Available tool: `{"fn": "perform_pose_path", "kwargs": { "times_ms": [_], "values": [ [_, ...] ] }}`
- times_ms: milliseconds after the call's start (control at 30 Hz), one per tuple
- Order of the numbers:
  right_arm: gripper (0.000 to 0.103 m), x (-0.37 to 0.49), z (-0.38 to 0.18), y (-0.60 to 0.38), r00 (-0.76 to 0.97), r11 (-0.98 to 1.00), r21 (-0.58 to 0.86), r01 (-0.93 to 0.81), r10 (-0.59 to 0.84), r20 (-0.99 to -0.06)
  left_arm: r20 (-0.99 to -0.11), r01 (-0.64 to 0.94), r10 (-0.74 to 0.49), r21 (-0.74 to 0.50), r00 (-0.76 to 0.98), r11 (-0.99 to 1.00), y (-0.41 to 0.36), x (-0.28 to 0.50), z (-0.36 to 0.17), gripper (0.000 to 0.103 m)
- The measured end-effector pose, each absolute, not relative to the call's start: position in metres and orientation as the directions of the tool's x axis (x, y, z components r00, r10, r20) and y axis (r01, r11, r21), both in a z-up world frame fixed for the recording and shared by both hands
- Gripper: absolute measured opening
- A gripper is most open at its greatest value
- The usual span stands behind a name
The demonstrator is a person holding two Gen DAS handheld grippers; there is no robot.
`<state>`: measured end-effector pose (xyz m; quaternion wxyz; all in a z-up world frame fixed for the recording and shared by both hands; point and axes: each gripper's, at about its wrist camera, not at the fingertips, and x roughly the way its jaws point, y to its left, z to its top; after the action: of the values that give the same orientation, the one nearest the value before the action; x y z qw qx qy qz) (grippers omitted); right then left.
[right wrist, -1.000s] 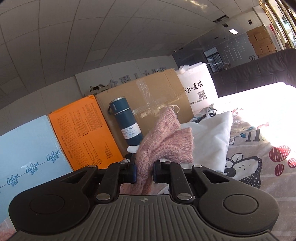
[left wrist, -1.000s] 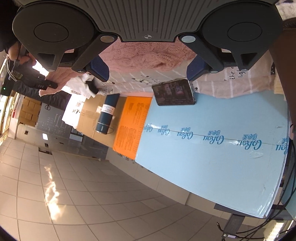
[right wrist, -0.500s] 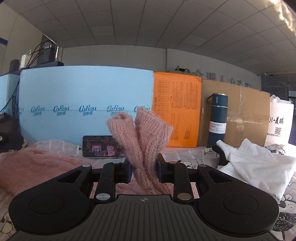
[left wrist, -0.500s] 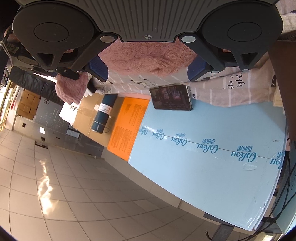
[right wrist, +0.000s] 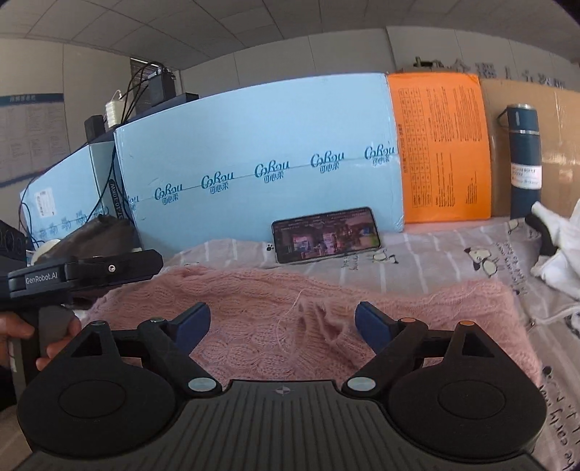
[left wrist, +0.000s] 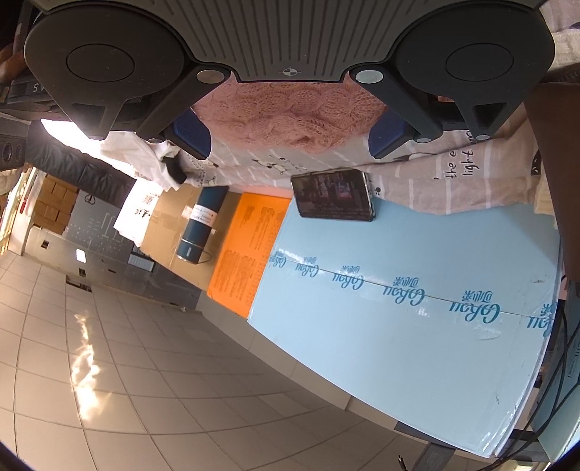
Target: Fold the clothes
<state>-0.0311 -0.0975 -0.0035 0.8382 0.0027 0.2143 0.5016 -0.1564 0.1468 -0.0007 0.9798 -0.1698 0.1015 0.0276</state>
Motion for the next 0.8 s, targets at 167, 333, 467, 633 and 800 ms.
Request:
{"fn": "perform_pose_path", "kwargs": {
  "times_ms": [167, 333, 467, 633, 800],
  "values": [
    [0.088, -0.028, -0.007, -0.098, 0.449, 0.548, 0.21, -0.81, 0.808, -0.381, -0.211, -0.094, 0.025, -0.327, 0.977, 0.94, 0.147, -0.156, -0.001, 0.096],
    [0.095, -0.021, 0.007, -0.134, 0.593, 0.645, 0.255, -0.721, 0.764, -0.255, -0.215, -0.1, 0.028, -0.332, 0.976, 0.938, 0.148, -0.155, -0.002, 0.097],
    [0.095, 0.001, 0.0, -0.151, 0.756, 0.826, 0.258, -0.501, 0.563, -0.334, -0.213, -0.102, 0.032, -0.325, 0.977, 0.94, 0.147, -0.155, -0.002, 0.097],
    [0.095, 0.021, -0.015, -0.159, 0.824, 0.912, 0.255, -0.32, 0.401, -0.4, -0.213, -0.105, 0.035, -0.326, 0.976, 0.94, 0.147, -0.155, -0.002, 0.097],
    [0.095, 0.041, -0.034, -0.154, 0.759, 0.911, 0.29, -0.293, 0.406, -0.509, -0.215, -0.1, 0.03, -0.325, 0.976, 0.941, 0.147, -0.154, -0.002, 0.097]
  ]
}}
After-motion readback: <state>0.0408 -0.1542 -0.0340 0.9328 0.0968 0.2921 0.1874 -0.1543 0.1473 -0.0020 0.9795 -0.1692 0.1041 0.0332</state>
